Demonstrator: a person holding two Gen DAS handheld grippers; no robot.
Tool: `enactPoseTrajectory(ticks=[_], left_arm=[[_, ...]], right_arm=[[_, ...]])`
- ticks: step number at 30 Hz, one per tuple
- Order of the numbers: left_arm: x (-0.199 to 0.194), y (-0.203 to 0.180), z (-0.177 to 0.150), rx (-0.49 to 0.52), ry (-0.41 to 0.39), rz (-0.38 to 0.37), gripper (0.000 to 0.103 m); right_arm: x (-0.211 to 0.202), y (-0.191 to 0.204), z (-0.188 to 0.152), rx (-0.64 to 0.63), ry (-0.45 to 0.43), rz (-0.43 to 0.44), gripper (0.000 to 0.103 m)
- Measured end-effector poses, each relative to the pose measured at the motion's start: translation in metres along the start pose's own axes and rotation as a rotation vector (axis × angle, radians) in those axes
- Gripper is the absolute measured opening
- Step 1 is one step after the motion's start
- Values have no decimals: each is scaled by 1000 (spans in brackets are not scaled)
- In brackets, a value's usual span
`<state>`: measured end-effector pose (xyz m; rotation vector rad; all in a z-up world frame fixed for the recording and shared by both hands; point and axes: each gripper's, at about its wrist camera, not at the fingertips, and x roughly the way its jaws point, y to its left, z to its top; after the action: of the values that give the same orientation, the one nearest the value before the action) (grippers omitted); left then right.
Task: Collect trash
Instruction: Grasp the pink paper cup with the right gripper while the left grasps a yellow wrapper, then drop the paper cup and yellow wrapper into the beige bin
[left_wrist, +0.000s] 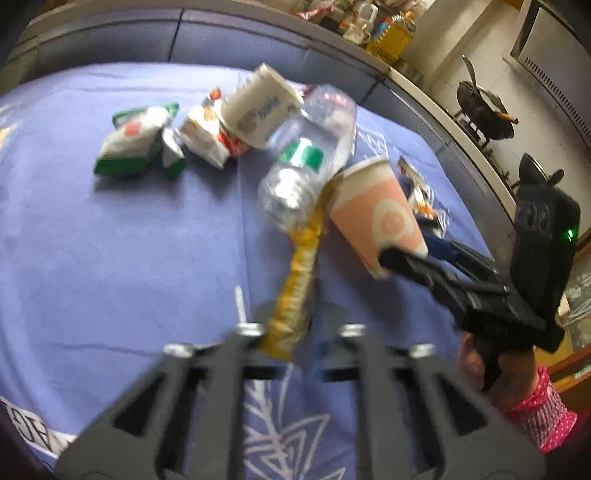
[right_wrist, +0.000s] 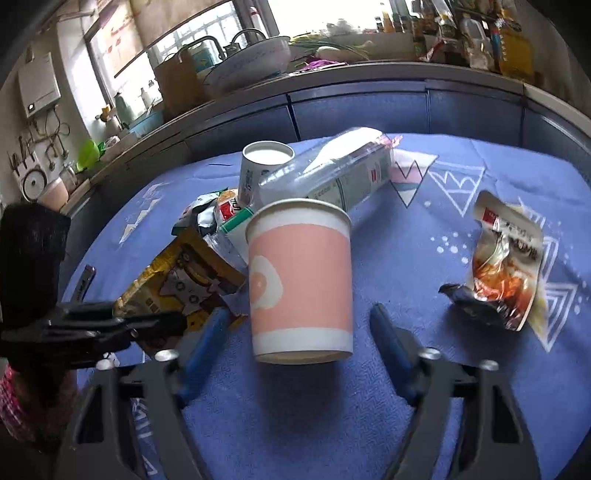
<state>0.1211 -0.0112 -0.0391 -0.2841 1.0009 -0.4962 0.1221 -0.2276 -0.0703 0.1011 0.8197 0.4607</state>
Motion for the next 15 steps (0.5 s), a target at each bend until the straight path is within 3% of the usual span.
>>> enactPoseTrajectory(ticks=[3, 8, 11, 15], left_arm=[[-11, -5, -11, 3, -2, -23, 2], [-36, -32, -21, 48, -29, -78, 2], [-35, -56, -21, 104, -18, -109, 2], [-8, -103, -16, 214, 46, -141, 2]], right_arm=[[-9, -3, -5, 44, 4, 69, 52], [-63, -4, -31, 106, -82, 147, 52], [-89, -14, -53, 153, -122, 149, 52], [-120, -47, -81, 238, -173, 83, 52]])
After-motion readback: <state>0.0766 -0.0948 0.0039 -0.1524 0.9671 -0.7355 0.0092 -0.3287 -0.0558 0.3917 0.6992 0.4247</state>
